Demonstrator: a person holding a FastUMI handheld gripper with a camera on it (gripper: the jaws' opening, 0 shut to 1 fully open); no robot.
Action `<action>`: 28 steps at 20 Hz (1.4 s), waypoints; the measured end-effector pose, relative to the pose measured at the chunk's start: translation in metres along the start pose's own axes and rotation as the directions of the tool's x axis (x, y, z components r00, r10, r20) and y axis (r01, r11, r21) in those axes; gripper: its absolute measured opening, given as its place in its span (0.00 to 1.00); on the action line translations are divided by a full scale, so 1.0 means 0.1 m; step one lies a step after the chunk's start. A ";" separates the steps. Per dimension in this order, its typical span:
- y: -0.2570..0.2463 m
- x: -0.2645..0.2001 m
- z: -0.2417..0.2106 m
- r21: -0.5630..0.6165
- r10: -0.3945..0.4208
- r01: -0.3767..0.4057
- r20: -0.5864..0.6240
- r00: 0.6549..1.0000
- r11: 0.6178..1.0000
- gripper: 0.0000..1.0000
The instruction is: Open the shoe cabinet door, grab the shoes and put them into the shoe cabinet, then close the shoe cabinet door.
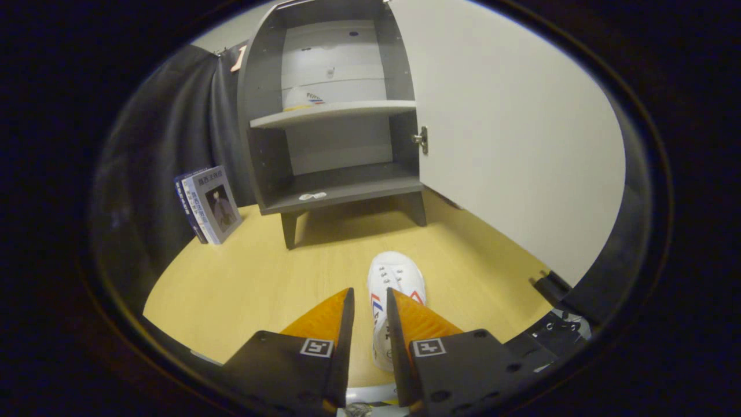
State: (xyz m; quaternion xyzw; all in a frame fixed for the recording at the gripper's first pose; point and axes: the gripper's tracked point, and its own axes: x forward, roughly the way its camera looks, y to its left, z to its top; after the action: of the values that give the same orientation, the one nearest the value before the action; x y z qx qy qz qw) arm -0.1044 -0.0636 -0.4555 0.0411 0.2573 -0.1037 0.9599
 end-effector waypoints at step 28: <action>0.12 0.80 -0.47 -0.018 -0.009 0.007 -0.145 0.989 1.000 0.32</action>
State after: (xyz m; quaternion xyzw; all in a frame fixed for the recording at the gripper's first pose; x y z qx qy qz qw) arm -0.0568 -0.0602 -0.5360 0.0393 0.3275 -0.1022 0.9385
